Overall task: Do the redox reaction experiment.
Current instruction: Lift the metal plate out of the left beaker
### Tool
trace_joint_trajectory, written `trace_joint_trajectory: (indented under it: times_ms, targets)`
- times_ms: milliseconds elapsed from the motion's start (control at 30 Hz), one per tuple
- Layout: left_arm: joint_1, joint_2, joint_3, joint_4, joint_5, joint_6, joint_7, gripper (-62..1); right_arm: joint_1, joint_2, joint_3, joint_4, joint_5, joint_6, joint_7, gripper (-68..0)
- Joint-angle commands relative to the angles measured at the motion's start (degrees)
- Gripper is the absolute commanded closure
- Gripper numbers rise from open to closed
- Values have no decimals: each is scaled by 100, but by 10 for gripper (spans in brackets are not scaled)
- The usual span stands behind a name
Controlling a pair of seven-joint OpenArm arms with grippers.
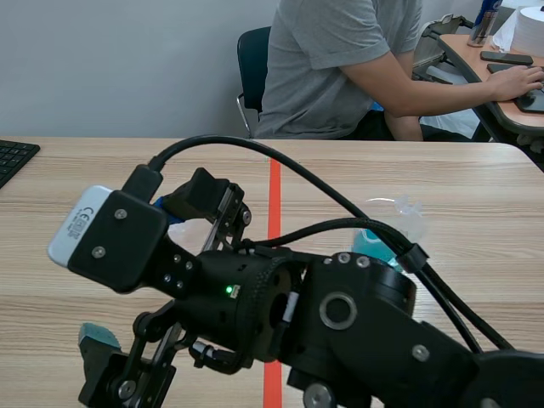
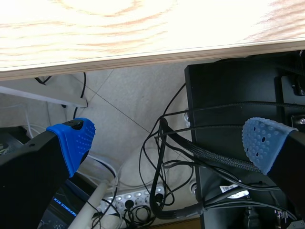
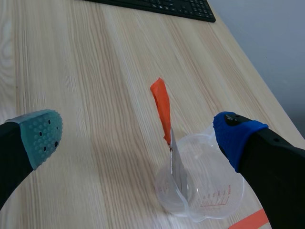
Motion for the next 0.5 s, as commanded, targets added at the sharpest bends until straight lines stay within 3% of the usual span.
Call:
trace_joint_trajectory:
  times_ms: [0,133,267,467]
  targets:
    - [31,-2,-11,76,-35,-9,-72,-623,120,-120,42,-2,-28,-15,72,-679]
    - [31,-2,-11,76,-35,-9,-72,-623,168,-341,35,-243,-92,-76,85,-679]
    - [33,9,-11,76,-37,-9,-72,-623,337,-459,-72,-446,-105,-479,87,-679]
    - [31,11,-11,76,-37,-9,-72,-623,420,-496,-70,-592,-105,-682,136,-679]
